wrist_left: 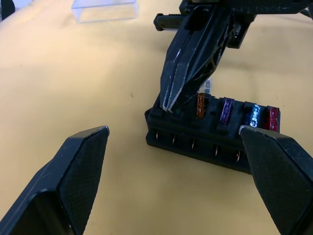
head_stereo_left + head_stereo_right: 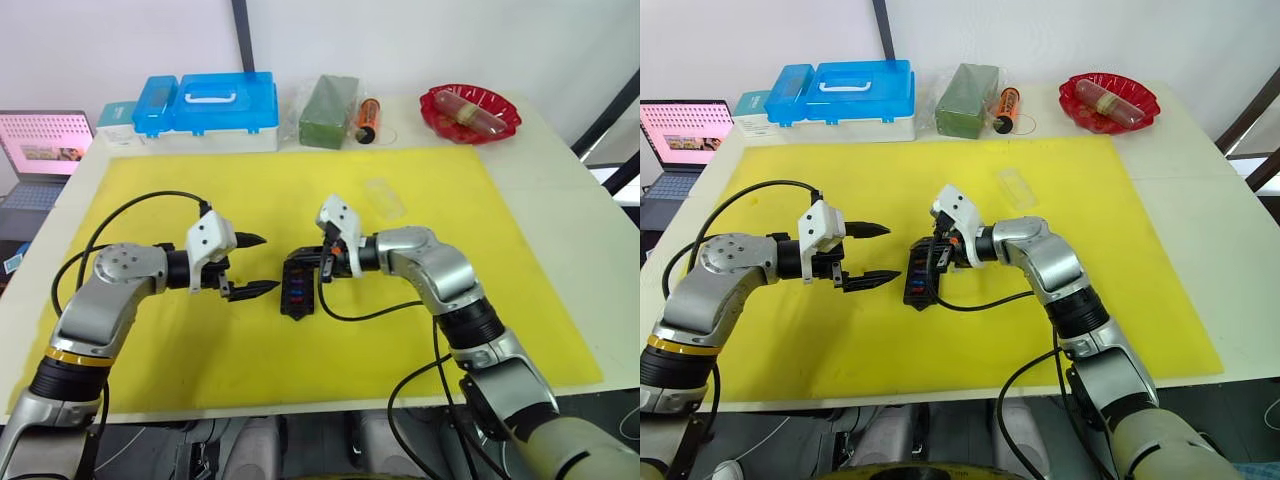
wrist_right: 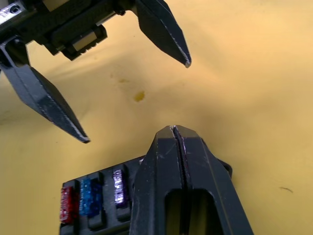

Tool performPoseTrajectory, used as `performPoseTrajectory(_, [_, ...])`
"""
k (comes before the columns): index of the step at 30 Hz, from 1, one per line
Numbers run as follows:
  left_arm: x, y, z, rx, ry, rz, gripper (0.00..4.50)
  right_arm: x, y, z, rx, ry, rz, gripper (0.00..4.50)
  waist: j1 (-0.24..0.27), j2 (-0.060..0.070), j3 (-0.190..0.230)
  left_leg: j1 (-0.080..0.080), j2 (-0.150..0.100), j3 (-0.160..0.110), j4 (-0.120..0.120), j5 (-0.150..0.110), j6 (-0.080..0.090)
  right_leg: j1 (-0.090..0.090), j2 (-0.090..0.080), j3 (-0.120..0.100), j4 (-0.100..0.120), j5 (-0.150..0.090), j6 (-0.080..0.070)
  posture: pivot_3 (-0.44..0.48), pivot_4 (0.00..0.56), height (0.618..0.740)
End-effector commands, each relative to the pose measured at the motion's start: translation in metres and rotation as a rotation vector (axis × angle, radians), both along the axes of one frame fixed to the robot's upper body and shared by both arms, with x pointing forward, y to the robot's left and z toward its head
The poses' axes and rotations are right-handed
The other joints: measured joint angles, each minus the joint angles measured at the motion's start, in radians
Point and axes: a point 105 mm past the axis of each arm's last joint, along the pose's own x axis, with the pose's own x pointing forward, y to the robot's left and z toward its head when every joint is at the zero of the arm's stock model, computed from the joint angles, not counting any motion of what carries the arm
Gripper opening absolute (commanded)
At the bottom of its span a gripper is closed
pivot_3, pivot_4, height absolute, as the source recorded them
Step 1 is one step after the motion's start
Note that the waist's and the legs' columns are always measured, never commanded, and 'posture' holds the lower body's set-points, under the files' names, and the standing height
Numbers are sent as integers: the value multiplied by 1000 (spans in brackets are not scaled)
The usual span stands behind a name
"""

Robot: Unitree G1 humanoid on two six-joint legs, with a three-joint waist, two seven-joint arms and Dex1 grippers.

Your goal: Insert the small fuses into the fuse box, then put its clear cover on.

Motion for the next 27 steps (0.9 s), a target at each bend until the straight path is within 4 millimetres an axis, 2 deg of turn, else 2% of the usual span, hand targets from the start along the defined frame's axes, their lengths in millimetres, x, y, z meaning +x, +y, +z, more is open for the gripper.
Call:
performPoseTrajectory(1, [-1, 2, 14, -4, -52, -1, 4500, -5, 3, -21, -69, 32, 35, 14, 0, 0, 0, 0, 0, 0, 0, 0, 0, 0, 0, 0, 0, 0, 0, 0, 150, 740])
performPoseTrajectory(3, [-2, 2, 14, -5, -51, 1, 4500, -7, 3, -35, -116, 67, 32, 14, -1, 0, 0, 1, 0, 0, 0, 0, 0, 1, 0, 0, 0, 0, 0, 0, 150, 740])
performPoseTrajectory(6, [-4, 2, 13, -7, -51, 4, 4500, -8, 0, -46, -160, 114, 22, 14, -2, 0, -1, 2, 0, 0, 0, 0, 0, 1, 0, 0, 0, 0, 0, 0, 150, 740])
performPoseTrajectory(14, [-4, -1, 12, -19, -53, 3, 4500, -7, -7, -52, -209, 163, -13, 14, 0, 0, -2, 3, 0, 0, 0, 0, 0, 3, 0, 0, 0, 0, 0, 0, 150, 740])
performPoseTrajectory(16, [-4, -2, 12, -22, -53, 2, 4500, -7, -4, -41, -163, 104, 11, 14, 0, 0, -2, 3, 0, 0, 0, 0, 0, 3, 0, 0, 0, 0, 0, 0, 150, 740])
performPoseTrajectory(19, [-4, -1, 12, -22, -52, 0, 4500, -4, -3, -9, -49, 34, 16, 14, 1, 0, -2, 3, 0, 0, 0, 0, 0, 3, 0, 0, 0, 0, 0, 0, 150, 740])
performPoseTrajectory(22, [-4, 0, 17, -45, -50, 2, 4500, -4, -10, 18, 17, -8, 8, 14, 1, 0, -2, 3, 0, 0, 0, 0, 0, 3, 0, 0, 0, 0, 0, 0, 150, 740])
performPoseTrajectory(27, [-5, 3, 30, -111, -18, 14, 4500, -17, -27, 35, -1, -49, 36, 14, 2, 0, -1, 1, 0, 0, 0, 0, 0, 2, 0, 0, 0, 0, 0, 0, 150, 740])
